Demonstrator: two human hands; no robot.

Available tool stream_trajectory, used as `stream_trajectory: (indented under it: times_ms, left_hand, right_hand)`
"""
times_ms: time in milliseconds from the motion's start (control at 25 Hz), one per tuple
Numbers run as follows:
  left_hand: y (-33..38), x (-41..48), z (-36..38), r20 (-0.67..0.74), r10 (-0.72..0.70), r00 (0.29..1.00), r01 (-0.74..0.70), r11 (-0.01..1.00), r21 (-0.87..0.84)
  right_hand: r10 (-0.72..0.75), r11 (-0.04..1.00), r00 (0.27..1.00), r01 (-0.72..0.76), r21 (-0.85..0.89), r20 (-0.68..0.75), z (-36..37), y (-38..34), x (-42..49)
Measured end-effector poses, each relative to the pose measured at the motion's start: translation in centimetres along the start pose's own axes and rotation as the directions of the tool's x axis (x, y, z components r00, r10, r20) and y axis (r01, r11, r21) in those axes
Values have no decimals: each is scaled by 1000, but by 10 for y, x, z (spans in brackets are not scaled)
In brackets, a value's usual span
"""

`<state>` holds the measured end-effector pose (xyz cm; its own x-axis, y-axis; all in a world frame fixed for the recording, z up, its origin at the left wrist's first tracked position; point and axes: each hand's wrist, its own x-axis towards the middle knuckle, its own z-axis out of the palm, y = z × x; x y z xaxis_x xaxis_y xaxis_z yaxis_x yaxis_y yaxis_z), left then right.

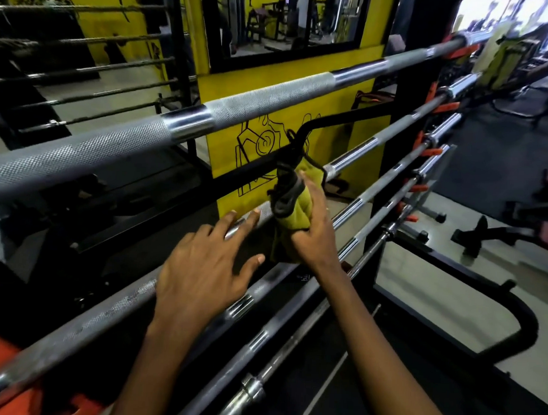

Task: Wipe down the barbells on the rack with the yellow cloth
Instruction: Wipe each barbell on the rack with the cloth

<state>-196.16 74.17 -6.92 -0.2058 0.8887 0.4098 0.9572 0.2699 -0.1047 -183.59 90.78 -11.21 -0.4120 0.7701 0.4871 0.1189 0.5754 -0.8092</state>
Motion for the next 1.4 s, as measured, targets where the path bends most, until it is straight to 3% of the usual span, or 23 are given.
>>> stream_trajectory:
  times_ms: [80, 160, 280, 440, 520, 600, 680, 760, 840, 920, 960, 1040, 1080, 1160, 1240, 1320, 1400]
  left_hand:
    - [0, 1, -1, 17, -4, 1000, 4, 1000, -8]
    - [2, 1, -3, 33, -21, 999, 22, 999, -27]
    - [3, 8, -9, 93, -38, 995, 47, 994, -102]
    - [2, 15, -10, 101, -63, 993, 82, 977, -197]
    - [4, 11, -6, 33, -53, 998, 57, 988, -145]
    - [6, 8, -4, 8, -53, 999, 54, 992, -113]
    - [7, 8, -5, 12, -65, 998, 66, 989, -133]
    - [9, 9, -7, 42, -74, 996, 79, 988, -136]
    - [6, 13, -8, 106, -70, 992, 86, 985, -151]
    - [-1, 25, -7, 237, -34, 971, 93, 966, -240]
    - [-4, 34, -5, 294, 1, 956, 95, 946, -309]
    - [1, 51, -3, 329, 74, 942, 53, 931, -361]
    - [8, 56, -2, 317, 91, 944, 14, 949, -314]
    - [23, 58, 3, 255, 85, 963, -37, 981, -189]
    - [29, 59, 5, 226, 60, 972, -32, 991, -127]
    - [28, 64, 7, 257, 36, 966, -1, 991, -133]
    - [30, 72, 8, 299, 25, 954, 21, 989, -150]
  right_hand:
    - [-29, 999, 999, 29, 24, 24, -7, 11, 6]
    - [125, 987, 986, -113, 111, -113, -14, 18, 23]
    - [348, 922, 896, -274, 274, -275, -4, 9, 34]
    - [341, 896, 907, -234, 378, -246, 34, 11, 6]
    - [537, 771, 795, -327, 546, -283, 40, 8, 10]
    - [726, 502, 662, -325, 801, -187, 37, 5, 32]
    - [731, 265, 680, -202, 943, -60, 34, 2, 47]
    - [712, 162, 702, -157, 974, -5, 34, 2, 46]
    - [707, 121, 704, -212, 970, 66, 35, 4, 36]
    - [706, 201, 703, -322, 925, 91, 31, 9, 28]
    - [715, 294, 698, -367, 883, 52, 25, 12, 26]
    - [724, 568, 669, -437, 698, -170, 12, 19, 23]
    - [663, 697, 693, -433, 572, -283, 6, 19, 21]
    - [390, 913, 856, -313, 261, -338, -5, 17, 22]
    - [190, 981, 958, -192, 9, -214, -8, 21, 30]
    - [195, 980, 953, -197, 14, -232, -17, 32, 51]
    - [295, 955, 905, -286, 75, -305, -34, 41, 79]
